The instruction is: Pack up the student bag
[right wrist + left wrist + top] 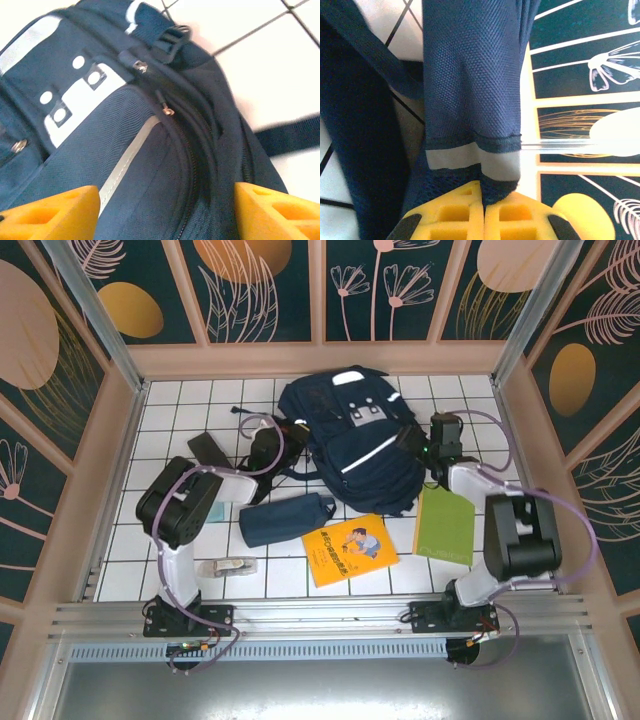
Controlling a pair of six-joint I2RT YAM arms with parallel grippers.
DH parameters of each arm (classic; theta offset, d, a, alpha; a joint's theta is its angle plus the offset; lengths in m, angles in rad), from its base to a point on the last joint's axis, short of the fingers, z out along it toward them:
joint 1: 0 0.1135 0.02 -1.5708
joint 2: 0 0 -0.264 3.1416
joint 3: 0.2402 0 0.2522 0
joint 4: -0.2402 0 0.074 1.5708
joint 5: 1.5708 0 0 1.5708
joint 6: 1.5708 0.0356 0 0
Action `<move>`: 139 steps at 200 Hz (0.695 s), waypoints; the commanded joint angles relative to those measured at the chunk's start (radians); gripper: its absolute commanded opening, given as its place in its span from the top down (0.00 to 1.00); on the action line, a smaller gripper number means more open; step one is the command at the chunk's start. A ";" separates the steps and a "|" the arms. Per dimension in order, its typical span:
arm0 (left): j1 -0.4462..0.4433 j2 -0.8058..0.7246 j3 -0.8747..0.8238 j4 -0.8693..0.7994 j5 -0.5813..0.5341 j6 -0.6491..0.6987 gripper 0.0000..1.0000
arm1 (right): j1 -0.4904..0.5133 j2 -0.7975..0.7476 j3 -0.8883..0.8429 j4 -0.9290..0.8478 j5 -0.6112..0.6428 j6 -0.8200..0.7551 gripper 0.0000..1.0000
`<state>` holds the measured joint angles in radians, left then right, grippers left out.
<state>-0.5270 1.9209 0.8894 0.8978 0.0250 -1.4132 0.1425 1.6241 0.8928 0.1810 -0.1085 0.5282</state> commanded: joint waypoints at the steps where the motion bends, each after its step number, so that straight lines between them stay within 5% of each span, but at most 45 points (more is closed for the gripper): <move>1: -0.049 -0.092 -0.038 0.139 0.049 -0.048 1.00 | 0.011 0.145 0.253 0.171 -0.113 -0.029 0.33; 36: -0.071 -0.096 -0.052 0.160 0.009 -0.053 1.00 | 0.011 0.303 0.670 -0.223 0.134 -0.079 0.22; 74: -0.073 -0.038 -0.009 0.203 -0.011 -0.091 1.00 | 0.013 0.261 0.755 -0.368 0.260 -0.184 0.16; 99: -0.072 -0.009 0.047 0.200 -0.024 -0.101 1.00 | 0.041 0.180 0.734 -0.453 0.160 -0.194 0.17; 139: -0.074 0.022 0.119 0.224 -0.048 -0.128 1.00 | 0.225 -0.022 0.533 -0.481 -0.004 -0.148 0.28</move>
<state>-0.5915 1.9388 0.9279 0.9688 -0.0212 -1.4960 0.2466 1.7428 1.5269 -0.2413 0.0090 0.3599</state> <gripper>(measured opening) 0.064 0.761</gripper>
